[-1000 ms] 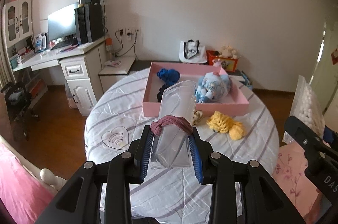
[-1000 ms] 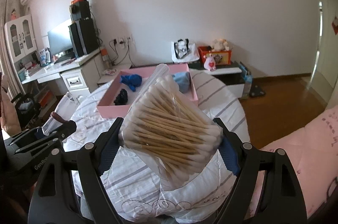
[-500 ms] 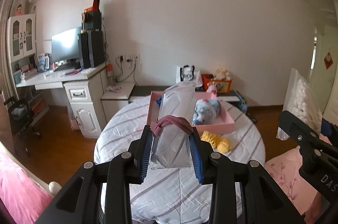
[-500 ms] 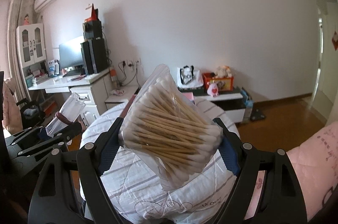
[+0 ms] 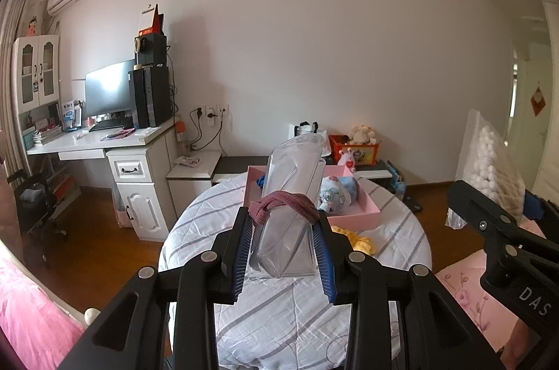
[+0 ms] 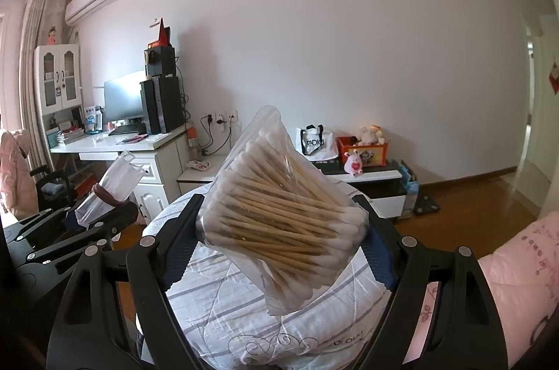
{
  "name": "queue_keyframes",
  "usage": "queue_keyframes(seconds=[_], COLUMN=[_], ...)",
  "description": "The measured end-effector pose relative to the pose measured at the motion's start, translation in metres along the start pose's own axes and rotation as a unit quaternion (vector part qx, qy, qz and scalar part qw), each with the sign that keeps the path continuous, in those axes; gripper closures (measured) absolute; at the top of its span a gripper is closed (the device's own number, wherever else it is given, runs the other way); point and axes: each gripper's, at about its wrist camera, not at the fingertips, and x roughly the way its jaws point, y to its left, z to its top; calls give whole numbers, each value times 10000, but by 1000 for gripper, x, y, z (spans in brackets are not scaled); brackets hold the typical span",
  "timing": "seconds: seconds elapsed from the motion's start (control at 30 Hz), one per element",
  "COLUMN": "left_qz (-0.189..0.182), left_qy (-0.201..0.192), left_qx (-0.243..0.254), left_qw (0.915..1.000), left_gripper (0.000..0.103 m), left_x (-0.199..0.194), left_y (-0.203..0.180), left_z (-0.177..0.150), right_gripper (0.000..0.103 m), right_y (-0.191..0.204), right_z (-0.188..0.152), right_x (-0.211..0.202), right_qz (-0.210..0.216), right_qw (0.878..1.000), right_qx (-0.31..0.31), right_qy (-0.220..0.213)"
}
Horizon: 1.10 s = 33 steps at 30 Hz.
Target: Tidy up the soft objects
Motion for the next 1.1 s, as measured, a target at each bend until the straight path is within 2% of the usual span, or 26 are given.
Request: queue_keyframes(seconds=[0.2, 0.47, 0.6, 1.1], left_qz=[22, 40, 41, 31], left_qy=[46, 132, 190, 496], left_qx=[-6, -9, -10, 10], left_qw=[10000, 9999, 9998, 9988], left_gripper=[71, 71, 71, 71], left_x=[-1, 12, 28, 62], left_y=[0, -4, -10, -9], left_z=[-2, 1, 12, 13], right_gripper=[23, 23, 23, 23], right_y=[-5, -7, -7, -14], right_z=[-1, 0, -1, -11], right_x=[2, 4, 5, 37], right_qz=[28, 29, 40, 1], right_qw=[10000, 10000, 10000, 9990], right_qx=[-22, -12, -7, 104], right_qy=[33, 52, 67, 445])
